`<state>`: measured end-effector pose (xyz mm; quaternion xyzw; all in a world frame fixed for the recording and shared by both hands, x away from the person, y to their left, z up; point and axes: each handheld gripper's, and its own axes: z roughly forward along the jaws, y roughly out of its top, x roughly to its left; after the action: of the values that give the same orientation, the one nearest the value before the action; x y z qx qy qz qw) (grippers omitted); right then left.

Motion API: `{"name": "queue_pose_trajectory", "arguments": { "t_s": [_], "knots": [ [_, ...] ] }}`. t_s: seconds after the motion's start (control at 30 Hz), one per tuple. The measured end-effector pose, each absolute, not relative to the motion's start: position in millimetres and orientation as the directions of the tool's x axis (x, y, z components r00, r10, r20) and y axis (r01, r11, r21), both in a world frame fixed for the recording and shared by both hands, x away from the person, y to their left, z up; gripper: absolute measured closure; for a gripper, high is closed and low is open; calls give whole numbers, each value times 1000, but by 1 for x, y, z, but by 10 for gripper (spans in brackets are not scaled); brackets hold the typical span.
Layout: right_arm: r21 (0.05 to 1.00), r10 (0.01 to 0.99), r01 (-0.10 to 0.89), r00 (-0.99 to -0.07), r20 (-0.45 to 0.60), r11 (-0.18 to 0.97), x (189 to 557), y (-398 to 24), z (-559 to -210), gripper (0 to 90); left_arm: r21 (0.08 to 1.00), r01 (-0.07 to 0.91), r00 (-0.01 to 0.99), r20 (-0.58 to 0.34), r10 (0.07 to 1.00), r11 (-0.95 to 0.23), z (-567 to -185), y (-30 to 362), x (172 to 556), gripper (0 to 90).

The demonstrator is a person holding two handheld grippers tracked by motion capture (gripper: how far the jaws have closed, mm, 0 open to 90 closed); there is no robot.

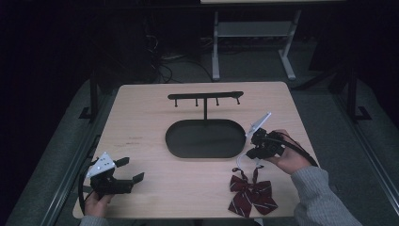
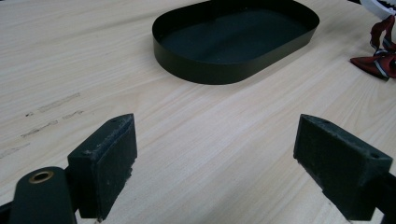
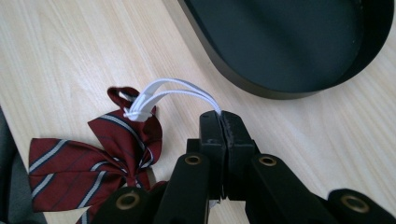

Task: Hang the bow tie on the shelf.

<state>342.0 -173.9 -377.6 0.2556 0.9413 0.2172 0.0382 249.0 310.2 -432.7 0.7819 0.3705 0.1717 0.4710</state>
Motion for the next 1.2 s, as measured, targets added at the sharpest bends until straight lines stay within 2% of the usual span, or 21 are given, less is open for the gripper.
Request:
{"name": "queue_pose_trajectory", "arguments": {
  "t_s": [1.2],
  "knots": [
    [479, 427, 369, -904, -13, 796, 339, -154, -320, 881, 868, 410, 666, -76, 742, -280, -431, 311, 248, 131]
  ]
}}
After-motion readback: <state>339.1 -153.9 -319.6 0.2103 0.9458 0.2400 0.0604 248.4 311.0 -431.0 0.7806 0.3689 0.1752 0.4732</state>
